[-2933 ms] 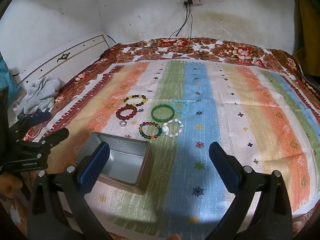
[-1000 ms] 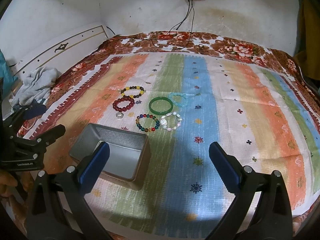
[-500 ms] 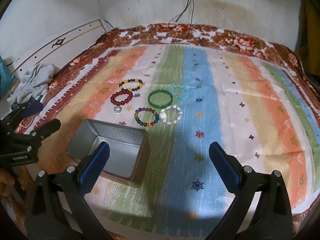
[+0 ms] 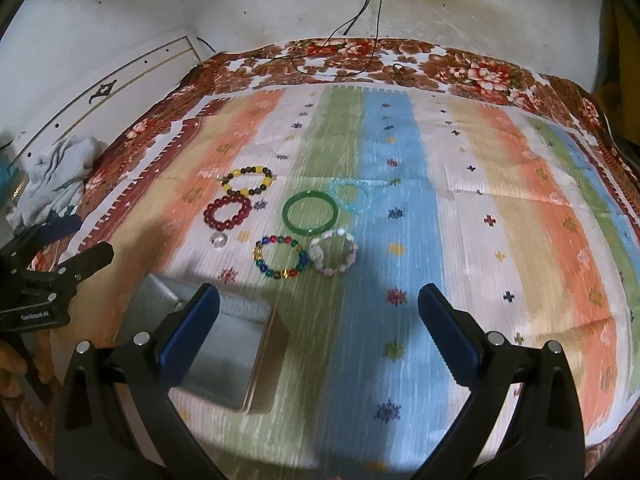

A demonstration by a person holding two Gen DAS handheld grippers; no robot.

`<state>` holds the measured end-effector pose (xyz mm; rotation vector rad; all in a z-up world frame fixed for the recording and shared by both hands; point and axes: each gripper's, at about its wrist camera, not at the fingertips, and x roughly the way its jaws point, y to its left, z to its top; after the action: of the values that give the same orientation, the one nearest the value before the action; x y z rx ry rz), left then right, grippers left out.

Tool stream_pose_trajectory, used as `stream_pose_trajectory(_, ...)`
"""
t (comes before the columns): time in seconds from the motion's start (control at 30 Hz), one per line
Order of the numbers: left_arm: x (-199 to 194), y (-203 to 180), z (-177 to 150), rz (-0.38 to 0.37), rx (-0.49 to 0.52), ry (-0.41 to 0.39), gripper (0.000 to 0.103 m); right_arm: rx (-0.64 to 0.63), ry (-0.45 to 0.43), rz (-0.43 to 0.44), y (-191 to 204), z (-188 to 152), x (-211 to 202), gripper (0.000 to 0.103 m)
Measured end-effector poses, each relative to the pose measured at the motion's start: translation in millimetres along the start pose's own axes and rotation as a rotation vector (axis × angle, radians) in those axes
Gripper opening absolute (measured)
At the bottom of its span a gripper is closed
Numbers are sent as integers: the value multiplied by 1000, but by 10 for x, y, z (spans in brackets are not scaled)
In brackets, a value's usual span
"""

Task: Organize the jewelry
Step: 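Lower left tool onto dark red bead bracelet while right tool lowers onto pink-white bracelet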

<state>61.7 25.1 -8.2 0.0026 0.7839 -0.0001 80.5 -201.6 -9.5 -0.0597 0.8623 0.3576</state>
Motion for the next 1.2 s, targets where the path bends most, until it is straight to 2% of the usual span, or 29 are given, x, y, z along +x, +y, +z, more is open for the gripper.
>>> stream_pose_trajectory(0.07,58,38,58,25,-6,3,98,-6,3,8,6,44,31,98)
stream_pose_trajectory(0.27,214,103,181,4,-15,35,98,-11,24,15,-26,123,135,98)
stream_pose_trajectory(0.67,432,75,323,54,22,61,97,6,94,14,-106,263,370,98)
stream_pose_trajectory(1.03,689,134,433,34,12,117,97,41,163,18,-218,399,618,98)
stream_pose_trajectory(1.2,862,208,456,-6,-34,183,97,24,204,29,-195,424,740,98)
